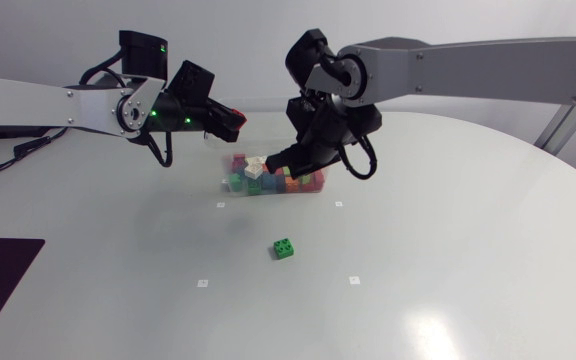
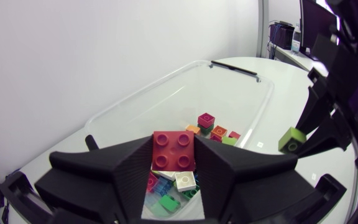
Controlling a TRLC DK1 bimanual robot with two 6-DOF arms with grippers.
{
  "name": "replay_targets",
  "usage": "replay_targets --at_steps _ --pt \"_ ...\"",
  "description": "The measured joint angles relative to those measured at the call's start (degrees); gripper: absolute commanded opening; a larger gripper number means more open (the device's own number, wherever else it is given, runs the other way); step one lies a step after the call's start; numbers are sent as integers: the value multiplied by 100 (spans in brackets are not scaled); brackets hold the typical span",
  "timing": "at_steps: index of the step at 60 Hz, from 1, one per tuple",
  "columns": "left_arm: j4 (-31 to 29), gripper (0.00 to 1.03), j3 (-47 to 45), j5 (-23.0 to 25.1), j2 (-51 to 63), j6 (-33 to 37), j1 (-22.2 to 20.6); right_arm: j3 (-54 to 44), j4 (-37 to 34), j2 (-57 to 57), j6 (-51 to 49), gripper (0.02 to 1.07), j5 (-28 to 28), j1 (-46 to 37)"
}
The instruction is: Place the duplo bricks in the container
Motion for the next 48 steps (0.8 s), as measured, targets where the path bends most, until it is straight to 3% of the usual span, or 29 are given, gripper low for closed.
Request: replay_targets --at_steps 4,7,19,32,48 --pt "-2 92 11 -35 66 -2 -4 210 -39 0 0 31 -2 -39" --pt "-11 98 11 -81 81 -2 -11 396 -83 0 0 31 -11 -72" --pt "-201 98 -15 -138 -68 -2 -13 1023 -144 2 -2 31 -175 -256" --pt "-444 97 -433 -136 -1097 28 22 1517 -31 216 -2 31 -216 -398" --pt "-1252 97 -1178 -26 -1827 568 -144 2131 251 933 0 32 -219 -435"
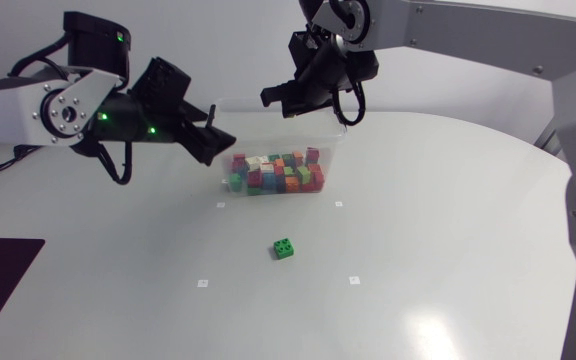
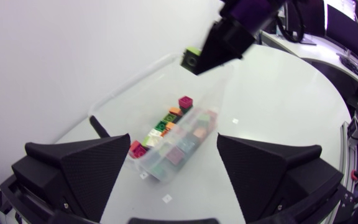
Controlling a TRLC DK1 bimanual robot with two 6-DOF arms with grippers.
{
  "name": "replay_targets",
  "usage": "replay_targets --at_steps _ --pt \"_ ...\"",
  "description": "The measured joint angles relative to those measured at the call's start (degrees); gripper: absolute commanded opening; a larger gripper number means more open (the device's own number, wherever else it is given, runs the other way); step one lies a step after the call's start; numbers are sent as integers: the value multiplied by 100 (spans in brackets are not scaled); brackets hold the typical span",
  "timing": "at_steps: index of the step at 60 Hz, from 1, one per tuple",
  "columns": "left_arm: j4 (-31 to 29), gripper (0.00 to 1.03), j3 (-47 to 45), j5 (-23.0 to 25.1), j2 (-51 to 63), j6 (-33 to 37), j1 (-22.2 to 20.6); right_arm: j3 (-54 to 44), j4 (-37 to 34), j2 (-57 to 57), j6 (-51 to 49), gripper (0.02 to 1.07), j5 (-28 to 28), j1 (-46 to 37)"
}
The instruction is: Place the duplo bricks in the container
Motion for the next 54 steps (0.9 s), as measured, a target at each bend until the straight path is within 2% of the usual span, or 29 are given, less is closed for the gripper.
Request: replay_targets --at_steps 15,22,26,29,45,54 --pt "-743 97 -428 4 -33 702 -603 525 205 588 -2 35 26 -22" --pt "-815 97 -466 4 42 879 -855 811 205 933 -2 70 28 -90" --pt "-815 97 -474 4 153 929 -984 953 184 1126 0 93 26 -153" --pt "-811 97 -492 4 249 990 -1062 1001 166 1196 0 101 26 -197" --pt "-813 96 -588 4 813 1137 -1335 1032 79 1062 0 102 -46 -350" --pt "-815 96 -520 -103 1311 1139 -1469 398 378 332 2 102 -140 -411"
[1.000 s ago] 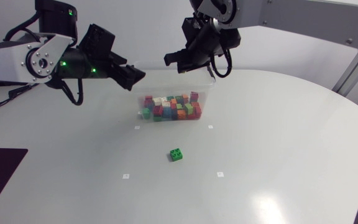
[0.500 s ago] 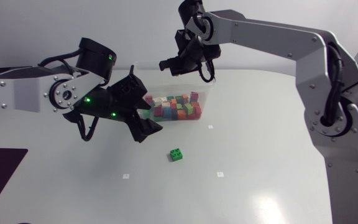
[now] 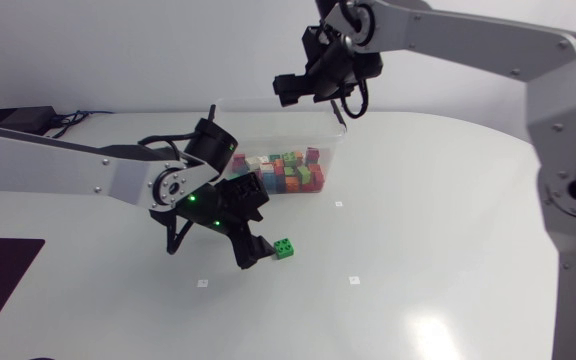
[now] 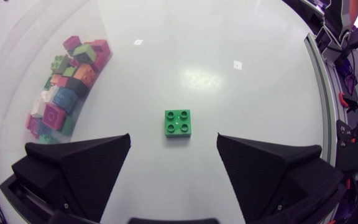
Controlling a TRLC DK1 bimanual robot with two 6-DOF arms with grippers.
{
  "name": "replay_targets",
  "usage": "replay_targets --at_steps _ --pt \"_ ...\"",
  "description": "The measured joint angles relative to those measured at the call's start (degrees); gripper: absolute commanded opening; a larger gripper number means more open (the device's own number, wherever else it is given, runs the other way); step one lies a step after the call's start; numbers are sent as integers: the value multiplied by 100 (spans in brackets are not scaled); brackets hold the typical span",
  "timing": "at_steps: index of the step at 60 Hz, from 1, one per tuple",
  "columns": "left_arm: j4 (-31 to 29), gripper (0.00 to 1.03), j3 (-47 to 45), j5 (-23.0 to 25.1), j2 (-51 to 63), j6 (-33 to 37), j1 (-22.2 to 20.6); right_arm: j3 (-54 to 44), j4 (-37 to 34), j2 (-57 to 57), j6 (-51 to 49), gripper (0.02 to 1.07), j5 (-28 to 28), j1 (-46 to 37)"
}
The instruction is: Place the duplo bricks in the container
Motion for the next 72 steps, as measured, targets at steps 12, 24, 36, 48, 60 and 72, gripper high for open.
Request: replay_targets --at_steps 12,24,36,48,60,72 --pt "2 93 393 -205 660 0 -166 -1178 411 -1370 0 102 -197 -223" --pt "-157 88 918 -352 1141 -2 -269 -2450 649 -2424 -2 102 -444 -511" --pt "-647 74 1285 -352 1355 -4 -282 -3366 741 -3032 -4 102 -590 -695" --pt "-1163 59 1698 -498 1543 -4 -389 -3823 791 -3477 -24 102 -721 -911" --pt "-1523 52 1875 -802 1838 -4 -560 -4044 826 -3814 -46 102 -850 -1067" --pt "-1635 40 2087 -905 2000 -7 -680 -4223 861 -3965 -52 102 -892 -1115"
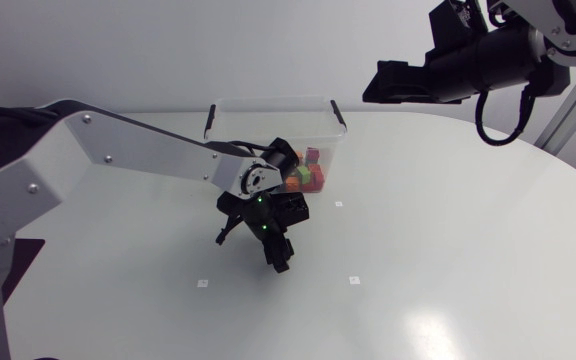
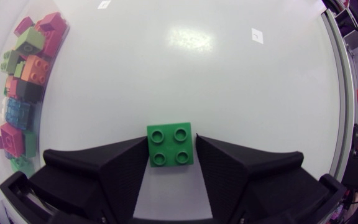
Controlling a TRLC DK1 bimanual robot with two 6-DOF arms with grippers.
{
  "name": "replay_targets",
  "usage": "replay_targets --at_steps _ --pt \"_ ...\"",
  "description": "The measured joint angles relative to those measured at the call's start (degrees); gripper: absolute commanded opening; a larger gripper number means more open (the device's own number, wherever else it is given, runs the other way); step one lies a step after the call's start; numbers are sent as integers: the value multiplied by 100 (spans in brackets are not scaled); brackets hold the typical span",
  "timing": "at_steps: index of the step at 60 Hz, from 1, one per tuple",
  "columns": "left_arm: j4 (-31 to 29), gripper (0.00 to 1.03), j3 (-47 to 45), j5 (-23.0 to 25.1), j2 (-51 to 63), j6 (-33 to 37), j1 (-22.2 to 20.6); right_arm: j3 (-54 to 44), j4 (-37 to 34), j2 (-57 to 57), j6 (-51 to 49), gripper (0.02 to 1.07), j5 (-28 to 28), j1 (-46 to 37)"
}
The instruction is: Place the duplo bricks in the container
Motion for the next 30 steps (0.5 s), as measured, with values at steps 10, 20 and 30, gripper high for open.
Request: replay_targets --at_steps 10,20,30 --pt "-59 16 101 -2 55 0 -15 -278 0 -144 -37 102 0 -7" --pt "-273 15 133 -2 48 0 -15 -479 2 -319 -39 102 -42 -37" --pt "-507 15 2 0 -262 2 168 -901 39 -527 -103 102 -111 -37"
